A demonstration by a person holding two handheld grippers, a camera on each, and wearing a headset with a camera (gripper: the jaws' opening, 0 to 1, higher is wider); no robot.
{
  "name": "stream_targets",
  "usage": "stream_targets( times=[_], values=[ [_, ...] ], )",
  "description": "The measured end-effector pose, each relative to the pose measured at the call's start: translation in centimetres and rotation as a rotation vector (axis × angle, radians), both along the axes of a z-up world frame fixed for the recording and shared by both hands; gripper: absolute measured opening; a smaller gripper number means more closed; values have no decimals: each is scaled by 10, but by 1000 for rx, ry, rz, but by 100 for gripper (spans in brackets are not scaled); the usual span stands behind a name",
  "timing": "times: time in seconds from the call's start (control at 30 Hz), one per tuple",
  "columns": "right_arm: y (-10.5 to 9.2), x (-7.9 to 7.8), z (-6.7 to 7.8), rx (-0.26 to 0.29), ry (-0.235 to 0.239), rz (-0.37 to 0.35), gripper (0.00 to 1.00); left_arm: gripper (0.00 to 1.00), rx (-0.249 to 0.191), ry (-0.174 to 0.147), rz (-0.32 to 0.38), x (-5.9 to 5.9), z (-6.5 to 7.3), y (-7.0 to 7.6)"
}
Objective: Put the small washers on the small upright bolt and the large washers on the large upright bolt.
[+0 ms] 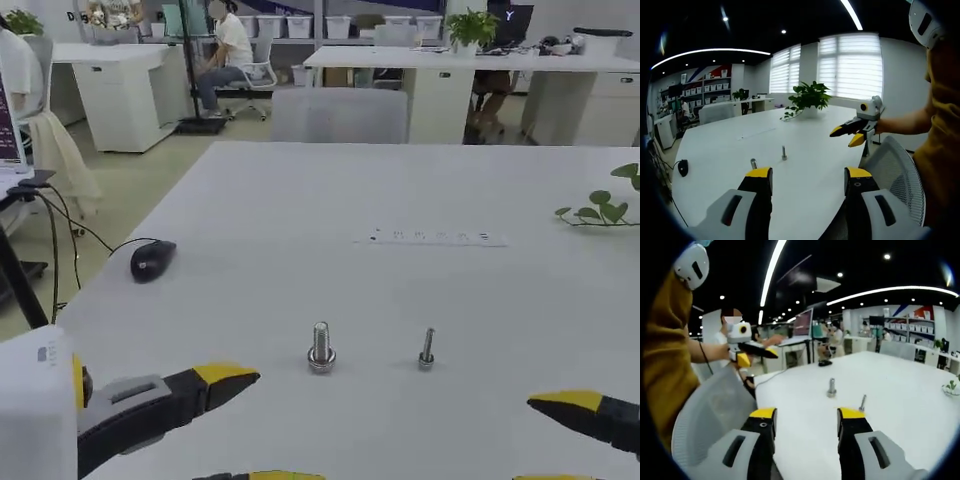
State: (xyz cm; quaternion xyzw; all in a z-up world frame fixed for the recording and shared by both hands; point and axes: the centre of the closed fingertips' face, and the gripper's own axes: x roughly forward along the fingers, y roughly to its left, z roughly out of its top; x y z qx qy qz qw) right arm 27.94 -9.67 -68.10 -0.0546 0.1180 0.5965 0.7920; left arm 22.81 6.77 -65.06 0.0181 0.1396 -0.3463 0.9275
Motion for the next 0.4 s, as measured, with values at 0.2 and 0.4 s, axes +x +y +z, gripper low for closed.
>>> stream_targets(
  times=[0.2, 0.4],
  values=[
    [-11, -10, -3, 3, -6, -51, 53, 58, -4, 3, 44, -3, -3, 12],
    [-10, -15, -8, -19, -17, -47, 57, 58, -11, -15, 64, -4, 2, 13]
  ],
)
